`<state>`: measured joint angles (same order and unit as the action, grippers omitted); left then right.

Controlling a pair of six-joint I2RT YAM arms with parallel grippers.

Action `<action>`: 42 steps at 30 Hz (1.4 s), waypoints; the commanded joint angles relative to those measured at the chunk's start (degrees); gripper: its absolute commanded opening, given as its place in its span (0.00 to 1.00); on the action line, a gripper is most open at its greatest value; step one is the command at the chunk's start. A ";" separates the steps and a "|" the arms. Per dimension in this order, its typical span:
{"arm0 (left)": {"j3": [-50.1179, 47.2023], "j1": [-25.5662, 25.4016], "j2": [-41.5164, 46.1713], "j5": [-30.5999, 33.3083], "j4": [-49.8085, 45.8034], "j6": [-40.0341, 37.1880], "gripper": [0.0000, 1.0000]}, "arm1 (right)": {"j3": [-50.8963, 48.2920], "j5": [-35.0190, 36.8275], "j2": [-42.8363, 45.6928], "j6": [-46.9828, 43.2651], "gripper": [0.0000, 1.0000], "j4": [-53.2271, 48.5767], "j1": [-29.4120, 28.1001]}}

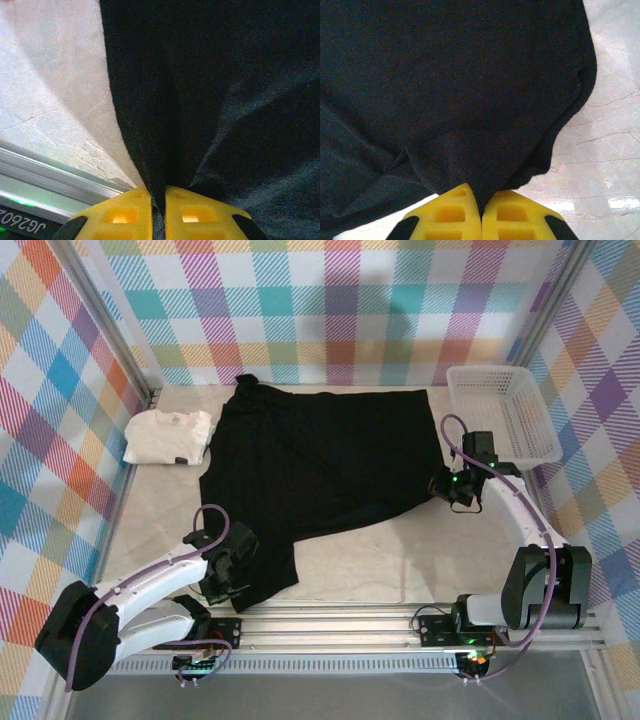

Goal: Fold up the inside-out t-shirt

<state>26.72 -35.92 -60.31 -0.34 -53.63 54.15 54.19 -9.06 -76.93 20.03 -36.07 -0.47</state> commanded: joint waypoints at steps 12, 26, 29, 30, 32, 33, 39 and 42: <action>11.69 3.91 10.42 4.09 -2.57 -3.78 0.00 | 0.15 1.67 0.37 -0.34 0.04 -1.36 0.23; 29.80 29.32 4.86 -3.58 3.88 -23.83 0.00 | 10.21 2.05 -7.71 -3.33 0.08 -2.89 0.72; 32.54 32.02 1.04 -5.24 6.28 -25.57 0.00 | 12.72 3.40 -9.95 -4.03 0.09 -3.71 0.72; 33.52 32.75 0.00 -5.33 6.57 -26.04 0.00 | 13.51 3.64 -10.50 -4.08 0.09 -3.97 0.73; 35.08 34.02 -1.83 -5.26 7.73 -27.23 0.00 | 14.73 3.80 -11.50 -4.17 0.10 -3.77 0.73; 35.94 34.80 -2.66 -5.44 7.97 -27.56 0.00 | 15.37 3.70 -12.06 -4.15 0.10 -3.84 0.65; 40.94 39.01 -7.90 -7.11 10.45 -28.38 0.00 | 19.24 3.69 -15.84 -4.74 0.13 -4.59 0.73; 42.88 39.25 -11.07 -7.48 12.02 -28.05 0.00 | 20.71 3.63 -18.00 -4.83 0.13 -4.56 0.73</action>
<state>67.16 2.39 -69.60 -6.63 -44.34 27.33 72.71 -5.85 -93.21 16.60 -39.46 0.01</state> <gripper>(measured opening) 0.048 0.130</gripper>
